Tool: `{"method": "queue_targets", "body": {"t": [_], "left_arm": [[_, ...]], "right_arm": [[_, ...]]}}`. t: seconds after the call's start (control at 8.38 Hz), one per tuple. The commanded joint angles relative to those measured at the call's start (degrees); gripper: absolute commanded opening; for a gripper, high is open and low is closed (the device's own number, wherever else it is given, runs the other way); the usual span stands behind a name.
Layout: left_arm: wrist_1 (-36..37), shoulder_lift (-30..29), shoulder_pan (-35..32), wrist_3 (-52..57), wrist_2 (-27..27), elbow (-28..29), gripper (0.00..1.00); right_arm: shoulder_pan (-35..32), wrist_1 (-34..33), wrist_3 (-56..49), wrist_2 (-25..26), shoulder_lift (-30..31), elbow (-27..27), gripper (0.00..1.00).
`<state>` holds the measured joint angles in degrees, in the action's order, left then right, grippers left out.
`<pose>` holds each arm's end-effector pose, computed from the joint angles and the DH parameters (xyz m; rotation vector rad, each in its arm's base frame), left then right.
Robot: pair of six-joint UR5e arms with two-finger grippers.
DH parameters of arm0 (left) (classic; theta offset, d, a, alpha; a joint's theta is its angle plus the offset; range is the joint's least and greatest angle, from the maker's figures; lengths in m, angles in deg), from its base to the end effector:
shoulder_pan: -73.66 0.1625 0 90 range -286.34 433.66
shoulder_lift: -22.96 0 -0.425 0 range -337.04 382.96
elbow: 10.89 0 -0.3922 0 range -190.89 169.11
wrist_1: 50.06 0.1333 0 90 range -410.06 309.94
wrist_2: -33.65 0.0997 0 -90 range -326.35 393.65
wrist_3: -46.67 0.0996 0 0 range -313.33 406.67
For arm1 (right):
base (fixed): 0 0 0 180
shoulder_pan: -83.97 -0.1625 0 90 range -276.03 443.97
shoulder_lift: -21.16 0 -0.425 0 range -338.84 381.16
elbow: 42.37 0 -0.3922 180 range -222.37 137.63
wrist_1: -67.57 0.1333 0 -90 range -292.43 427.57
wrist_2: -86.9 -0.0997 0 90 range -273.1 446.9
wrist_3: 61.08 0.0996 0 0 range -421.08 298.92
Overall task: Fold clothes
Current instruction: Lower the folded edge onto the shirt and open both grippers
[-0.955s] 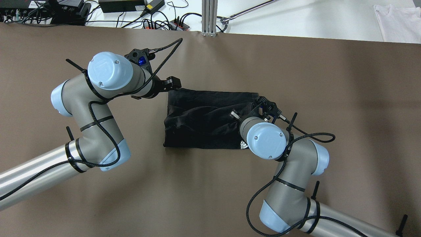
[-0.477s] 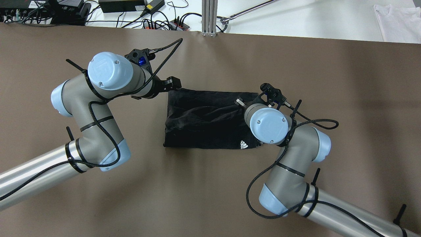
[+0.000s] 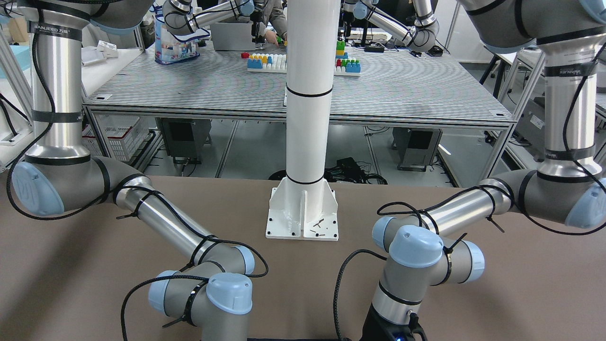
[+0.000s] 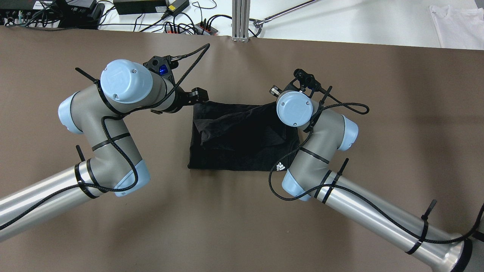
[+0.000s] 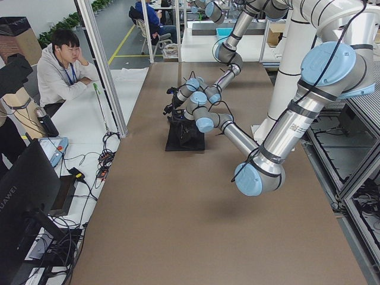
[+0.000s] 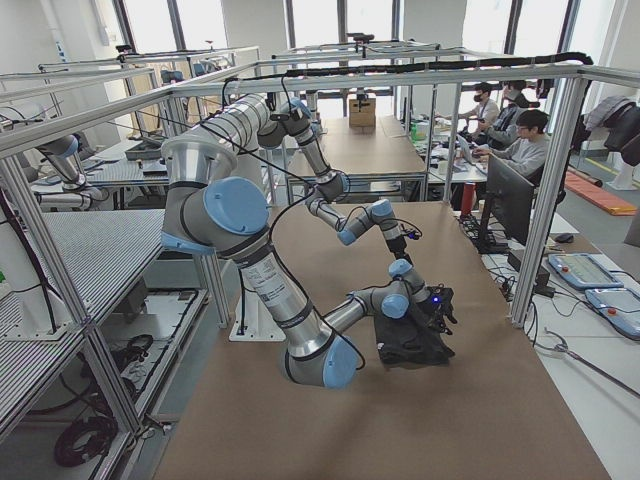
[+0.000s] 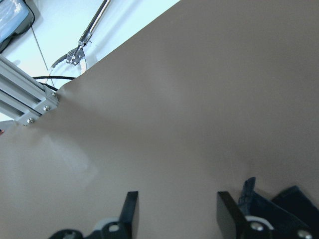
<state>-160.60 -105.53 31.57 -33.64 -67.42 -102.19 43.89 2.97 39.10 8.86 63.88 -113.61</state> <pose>0.4431 -0.5540 0.2059 0.3031 1.0282 -0.4092 -0.5086 -0.6292 0.2404 0.4448 -0.8888 0.9051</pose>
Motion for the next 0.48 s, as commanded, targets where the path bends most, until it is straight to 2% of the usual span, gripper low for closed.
{"method": "queue_targets", "body": {"t": [0.0,0.12,0.24,0.36], "left_arm": [[0.06,0.18,0.08,-0.1,0.0,-0.46,1.0],[0.06,0.35,0.6,-0.1,0.26,-0.63,1.0],[0.06,1.4,1.65,-0.02,0.44,-0.9,1.0],[-0.12,3.06,4.88,-0.02,2.27,-3.34,1.0]], "right_arm": [[-1.4,-1.57,2.14,0.35,-1.67,0.41,0.91],[-1.32,-1.49,0.13,0.0,-1.23,-0.72,0.93],[-1.32,-1.57,-0.15,-0.26,1.03,-4.82,0.93],[-1.32,-1.58,-1.38,-3.22,4.54,-8.95,0.93]]}}
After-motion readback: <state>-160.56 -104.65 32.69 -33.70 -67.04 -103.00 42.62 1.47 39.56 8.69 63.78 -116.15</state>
